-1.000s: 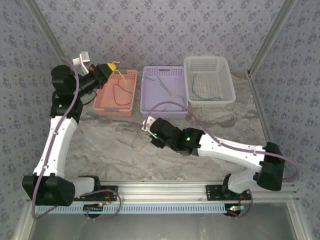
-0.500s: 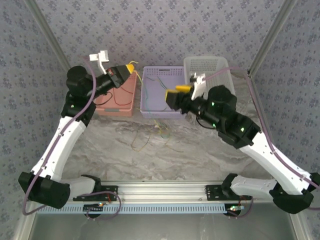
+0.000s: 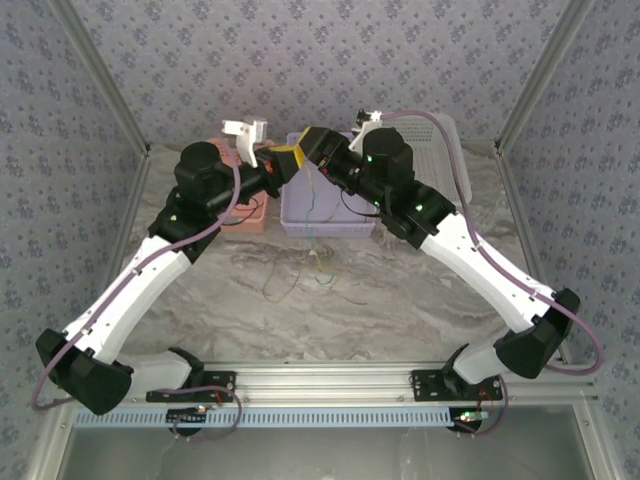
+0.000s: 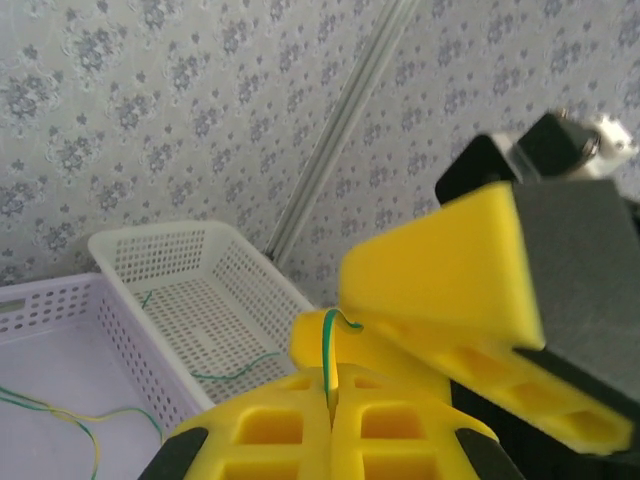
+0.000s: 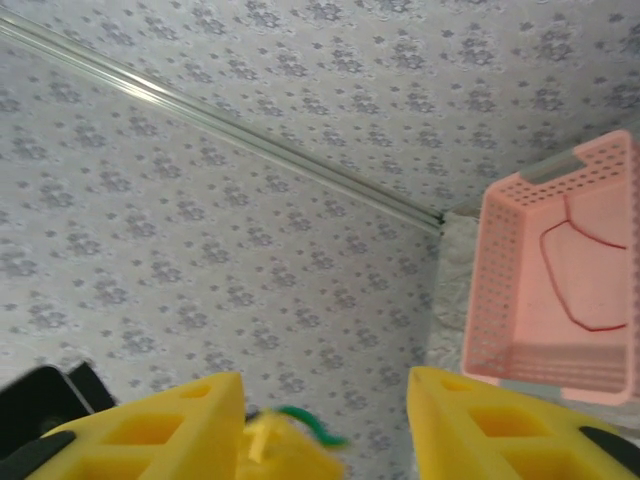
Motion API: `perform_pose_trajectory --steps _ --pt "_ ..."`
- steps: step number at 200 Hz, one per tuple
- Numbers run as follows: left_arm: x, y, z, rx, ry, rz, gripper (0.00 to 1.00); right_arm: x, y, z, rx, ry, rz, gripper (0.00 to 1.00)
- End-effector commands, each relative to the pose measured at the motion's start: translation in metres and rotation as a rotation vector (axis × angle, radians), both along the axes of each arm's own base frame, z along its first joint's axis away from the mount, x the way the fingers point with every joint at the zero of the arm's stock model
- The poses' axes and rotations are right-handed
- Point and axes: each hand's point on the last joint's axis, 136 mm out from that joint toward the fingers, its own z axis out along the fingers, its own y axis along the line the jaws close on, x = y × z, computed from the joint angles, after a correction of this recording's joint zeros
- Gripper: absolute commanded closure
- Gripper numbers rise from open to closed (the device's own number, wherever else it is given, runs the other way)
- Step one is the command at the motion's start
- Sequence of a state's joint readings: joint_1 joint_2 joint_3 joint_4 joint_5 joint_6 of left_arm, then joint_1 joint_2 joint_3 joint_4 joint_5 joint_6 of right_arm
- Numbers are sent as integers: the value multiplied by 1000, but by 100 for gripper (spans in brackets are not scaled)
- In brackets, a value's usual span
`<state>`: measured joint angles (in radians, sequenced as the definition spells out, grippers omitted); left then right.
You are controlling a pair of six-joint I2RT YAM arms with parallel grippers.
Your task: Untangle the cables
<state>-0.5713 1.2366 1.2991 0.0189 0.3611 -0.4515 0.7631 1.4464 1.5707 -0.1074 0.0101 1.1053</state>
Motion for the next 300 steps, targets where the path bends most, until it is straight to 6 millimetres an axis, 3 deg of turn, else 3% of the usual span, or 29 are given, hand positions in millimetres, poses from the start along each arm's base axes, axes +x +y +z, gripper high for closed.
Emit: perform_pose_trajectory --steps 1,16,42,81,118,135,160,239,272,300 --pt "-6 -3 21 19 -90 6 100 -3 -4 15 136 24 5 55" --pt "-7 -6 20 28 -91 2 100 -2 -2 11 162 45 8 57" --pt "-7 -10 20 39 -94 3 100 -1 -1 4 188 85 13 70" --pt "-10 -17 16 72 -94 -19 100 0 -13 2 144 68 -35 100" --pt "-16 -24 7 109 -86 -64 99 5 -24 6 138 46 -50 100" --pt "-21 -24 4 113 -87 -82 67 7 -30 12 155 35 -53 100" --pt "-26 -26 -3 96 -92 -96 47 7 -34 17 182 36 -47 100" --pt "-27 -57 -32 109 -119 -91 32 9 -46 16 286 93 -69 100" --pt "-15 -68 -38 113 -116 -70 34 6 -47 16 327 109 -70 100" --pt "-5 -74 -43 115 -109 -43 44 2 -52 16 338 108 -82 100"
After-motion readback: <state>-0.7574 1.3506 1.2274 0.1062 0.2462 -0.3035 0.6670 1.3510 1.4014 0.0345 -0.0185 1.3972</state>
